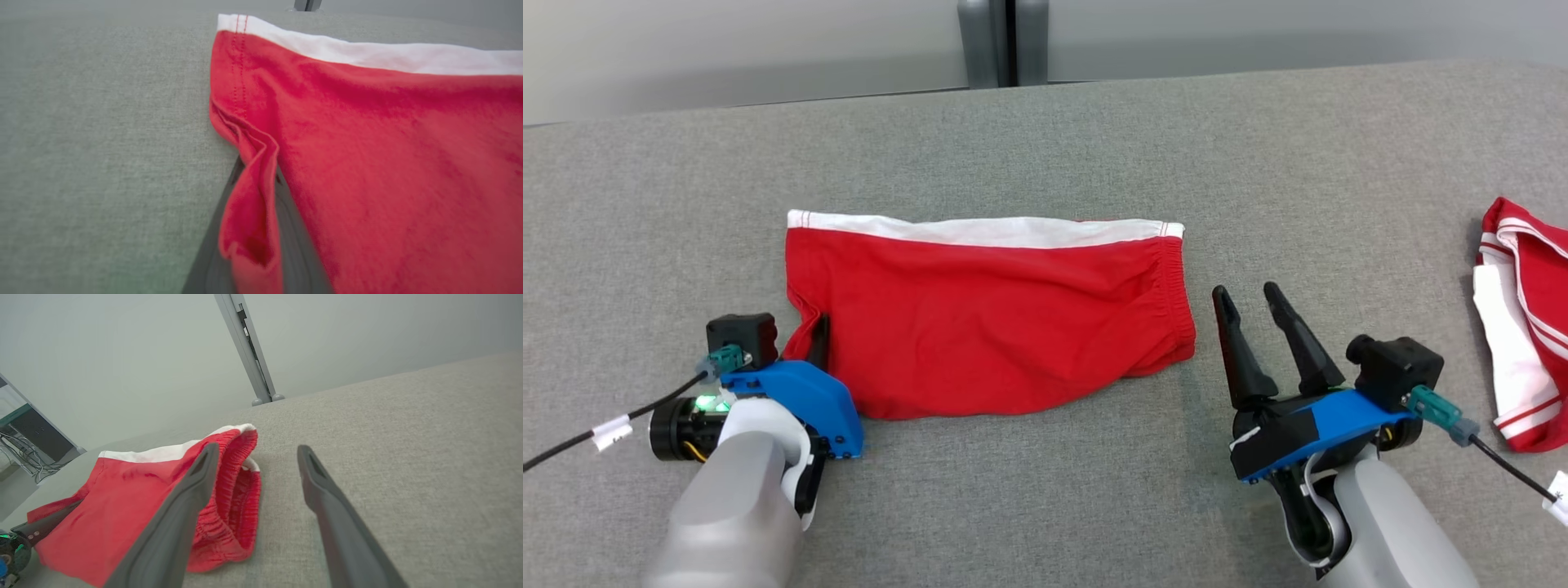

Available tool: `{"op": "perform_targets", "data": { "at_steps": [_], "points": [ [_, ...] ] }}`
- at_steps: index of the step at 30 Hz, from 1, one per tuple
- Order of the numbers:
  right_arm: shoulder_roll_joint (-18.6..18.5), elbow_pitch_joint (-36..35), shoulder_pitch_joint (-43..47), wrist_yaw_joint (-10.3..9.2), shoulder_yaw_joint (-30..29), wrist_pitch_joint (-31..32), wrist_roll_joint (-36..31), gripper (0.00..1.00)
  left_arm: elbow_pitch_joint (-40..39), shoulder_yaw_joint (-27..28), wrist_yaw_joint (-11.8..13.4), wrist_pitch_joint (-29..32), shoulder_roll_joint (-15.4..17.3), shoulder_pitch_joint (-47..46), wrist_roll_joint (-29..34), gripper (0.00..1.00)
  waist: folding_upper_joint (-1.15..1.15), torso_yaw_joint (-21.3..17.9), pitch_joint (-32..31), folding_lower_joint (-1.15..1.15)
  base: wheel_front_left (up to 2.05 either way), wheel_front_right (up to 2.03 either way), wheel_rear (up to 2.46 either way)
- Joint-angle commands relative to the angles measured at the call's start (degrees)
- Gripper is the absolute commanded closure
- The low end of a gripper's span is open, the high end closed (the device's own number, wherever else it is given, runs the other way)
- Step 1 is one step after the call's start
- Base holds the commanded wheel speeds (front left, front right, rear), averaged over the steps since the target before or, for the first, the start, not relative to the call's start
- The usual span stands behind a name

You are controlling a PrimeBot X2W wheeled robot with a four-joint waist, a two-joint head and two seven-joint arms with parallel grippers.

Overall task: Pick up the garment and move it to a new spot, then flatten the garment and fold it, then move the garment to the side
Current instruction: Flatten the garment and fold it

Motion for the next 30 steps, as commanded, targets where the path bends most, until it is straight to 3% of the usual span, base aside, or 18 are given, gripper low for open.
{"op": "perform_targets", "data": {
  "at_steps": [1,17,18,19,30],
  "points": [
    [-0.12,0.33,0.93,0.0,0.36,-0.17,0.52,0.0,-0.36,0.27,0.21,-0.08,-0.2,1.49,-0.29,1.0,0.0,0.21,-0.12,0.01,0.0,0.0,0.0],
    [-0.12,4.82,-1.24,0.0,3.34,-0.16,2.81,0.0,-12.78,5.39,3.54,-0.08,0.14,12.22,0.08,1.0,0.0,3.52,-1.32,0.01,0.0,0.0,0.0],
    [-0.12,4.98,-1.87,0.0,3.66,-0.17,2.96,0.0,-13.52,5.6,3.63,-0.09,0.12,12.42,0.32,0.4,0.0,3.7,-1.21,0.01,0.0,0.0,0.0],
    [-0.12,5.16,-2.47,0.0,3.98,-0.17,3.26,0.0,-14.45,5.75,4.0,-0.1,0.1,12.55,0.86,0.0,0.0,3.95,-1.04,0.01,0.0,0.0,0.0],
    [-0.14,18.46,-7.96,0.0,5.97,-0.17,3.98,0.0,-21.63,7.56,4.42,-0.22,-1.46,14.87,5.15,0.0,0.0,6.98,0.05,0.01,0.0,0.0,0.0]
  ]
}}
